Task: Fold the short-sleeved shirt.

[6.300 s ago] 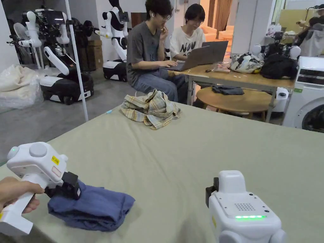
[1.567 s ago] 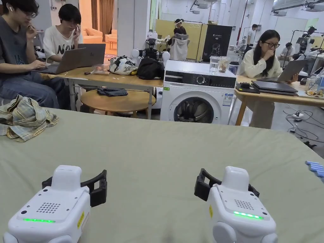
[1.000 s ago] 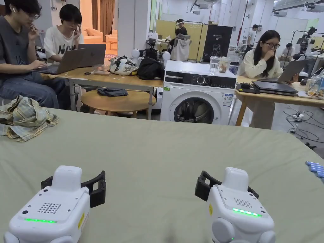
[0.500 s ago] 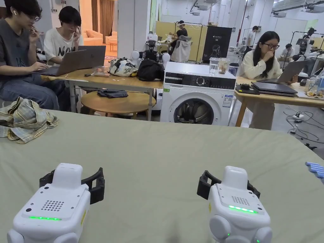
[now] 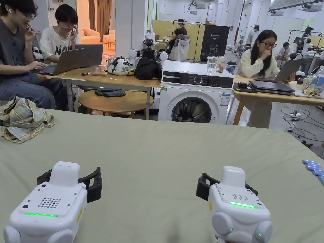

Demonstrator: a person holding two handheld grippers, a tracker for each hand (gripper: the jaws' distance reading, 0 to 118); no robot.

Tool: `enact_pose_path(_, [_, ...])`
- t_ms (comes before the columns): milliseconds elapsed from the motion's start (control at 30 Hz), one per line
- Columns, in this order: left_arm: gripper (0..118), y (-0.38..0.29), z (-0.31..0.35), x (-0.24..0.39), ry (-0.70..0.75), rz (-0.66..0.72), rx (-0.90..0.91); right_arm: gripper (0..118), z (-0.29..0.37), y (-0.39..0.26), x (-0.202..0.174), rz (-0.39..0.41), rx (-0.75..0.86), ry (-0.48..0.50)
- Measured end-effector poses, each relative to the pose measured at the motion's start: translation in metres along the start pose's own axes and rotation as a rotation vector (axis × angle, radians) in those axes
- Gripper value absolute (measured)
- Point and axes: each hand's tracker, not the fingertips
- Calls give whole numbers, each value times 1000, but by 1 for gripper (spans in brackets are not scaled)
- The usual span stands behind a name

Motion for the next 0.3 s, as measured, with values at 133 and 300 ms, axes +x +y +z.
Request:
enact_pose_path(133, [79,-1,-1,0,-8,0,-5,88,-2,9,7,-85,-96,126])
enact_pose_path(300, [79,-2,-1,1,-5,-4,-8,88,-10,9,4,-69,-94,114])
